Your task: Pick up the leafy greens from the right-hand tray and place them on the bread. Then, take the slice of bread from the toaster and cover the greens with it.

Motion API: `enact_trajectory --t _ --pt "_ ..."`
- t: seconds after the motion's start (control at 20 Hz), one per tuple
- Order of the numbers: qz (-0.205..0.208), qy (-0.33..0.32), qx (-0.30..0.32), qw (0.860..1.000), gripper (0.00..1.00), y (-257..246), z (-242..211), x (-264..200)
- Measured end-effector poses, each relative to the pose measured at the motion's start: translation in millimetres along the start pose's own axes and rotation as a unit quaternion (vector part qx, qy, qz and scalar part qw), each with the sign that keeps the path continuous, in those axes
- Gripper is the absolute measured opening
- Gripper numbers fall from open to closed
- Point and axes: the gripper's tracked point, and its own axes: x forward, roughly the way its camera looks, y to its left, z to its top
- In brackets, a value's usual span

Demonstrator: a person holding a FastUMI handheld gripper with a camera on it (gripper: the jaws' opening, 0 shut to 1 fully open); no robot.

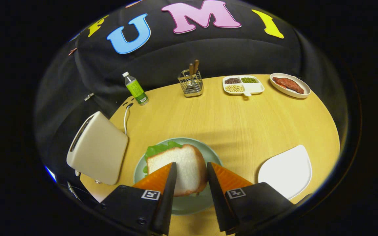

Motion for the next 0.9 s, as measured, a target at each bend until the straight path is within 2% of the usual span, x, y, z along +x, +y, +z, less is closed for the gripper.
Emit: enact_trajectory --t 0.25,0.6,0.75,0.9 --pt "-0.001 -0.025 -0.017 1.0 0.99 -14 24 -23" --pt "-0.022 -0.136 -0.071 0.988 0.99 -46 106 -114" --pt "-0.034 -0.195 -0.103 0.975 0.99 -61 154 -172" --pt "-0.045 -0.234 -0.12 0.964 0.99 -74 178 -211"
